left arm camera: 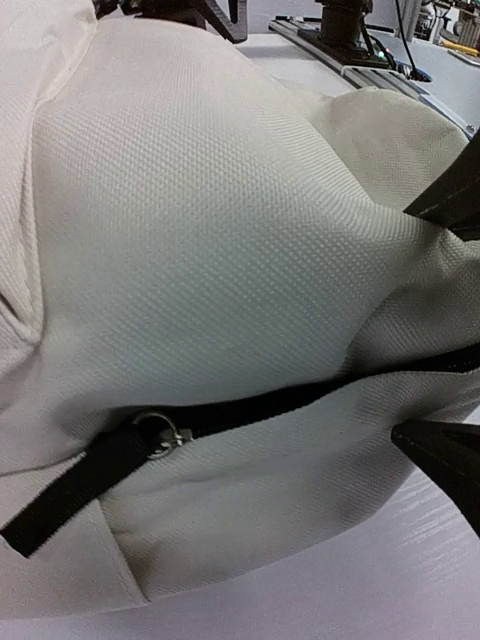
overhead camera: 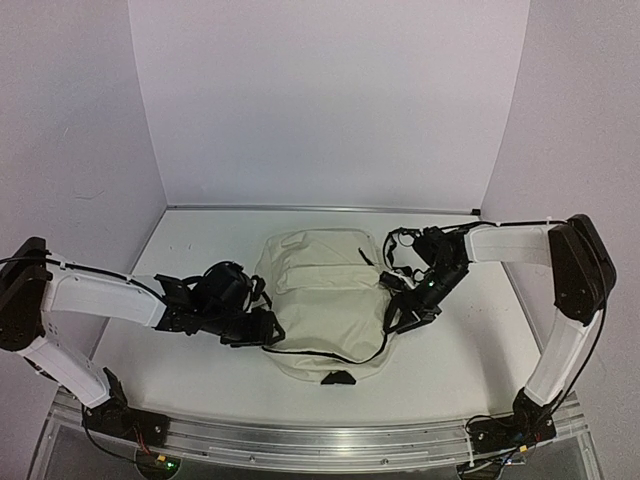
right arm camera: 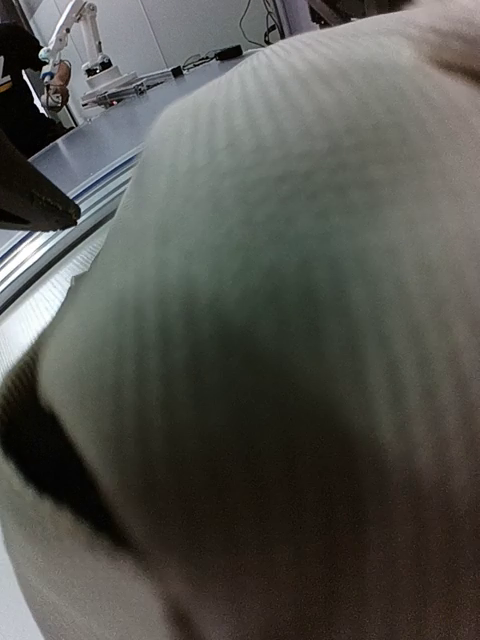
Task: Pack the student bag
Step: Adjust the student bag at the center of the board.
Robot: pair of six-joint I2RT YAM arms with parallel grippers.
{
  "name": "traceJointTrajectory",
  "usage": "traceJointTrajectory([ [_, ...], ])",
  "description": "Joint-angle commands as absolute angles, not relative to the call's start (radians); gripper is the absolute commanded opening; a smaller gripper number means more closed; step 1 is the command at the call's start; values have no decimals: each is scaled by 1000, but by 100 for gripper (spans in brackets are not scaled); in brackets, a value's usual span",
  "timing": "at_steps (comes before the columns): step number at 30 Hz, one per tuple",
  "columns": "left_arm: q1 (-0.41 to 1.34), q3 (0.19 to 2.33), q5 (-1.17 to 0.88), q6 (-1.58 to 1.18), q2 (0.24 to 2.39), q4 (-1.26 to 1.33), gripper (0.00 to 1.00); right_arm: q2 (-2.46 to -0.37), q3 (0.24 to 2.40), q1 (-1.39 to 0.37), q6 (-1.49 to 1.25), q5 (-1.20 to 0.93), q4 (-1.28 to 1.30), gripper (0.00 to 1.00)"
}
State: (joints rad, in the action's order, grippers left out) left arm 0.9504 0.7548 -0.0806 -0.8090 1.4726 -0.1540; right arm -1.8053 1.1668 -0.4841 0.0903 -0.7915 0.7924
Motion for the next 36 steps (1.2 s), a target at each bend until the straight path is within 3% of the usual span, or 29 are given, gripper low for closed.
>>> traceJointTrajectory([
  [1,956,689,-31,-872,1437,-210,53,-1798,1214,-475,76,-761,765,48],
  [4,956,670,-20,-876,1425,-201,46,-1774,1231,-459,64,-708,764,44],
  [6,956,679,-22,-868,1429,-200,44,-1738,1210,-458,57,-720,743,52],
  [11,956,674,-36,-870,1418,-156,30,-1577,1001,-466,-61,-742,520,62],
  [14,955,652,-35,-883,1391,-137,28,-1591,992,-485,-52,-763,506,66],
  [21,956,664,60,-912,1306,-266,56,-1711,1051,-561,-53,-743,505,66],
  [26,956,636,96,-951,1240,-331,61,-1738,1046,-586,-79,-682,458,62],
  [31,956,625,58,-932,1298,-283,61,-1756,1052,-587,-108,-633,429,47],
  [36,956,665,43,-892,1379,-250,58,-1734,1073,-586,-108,-605,438,0],
])
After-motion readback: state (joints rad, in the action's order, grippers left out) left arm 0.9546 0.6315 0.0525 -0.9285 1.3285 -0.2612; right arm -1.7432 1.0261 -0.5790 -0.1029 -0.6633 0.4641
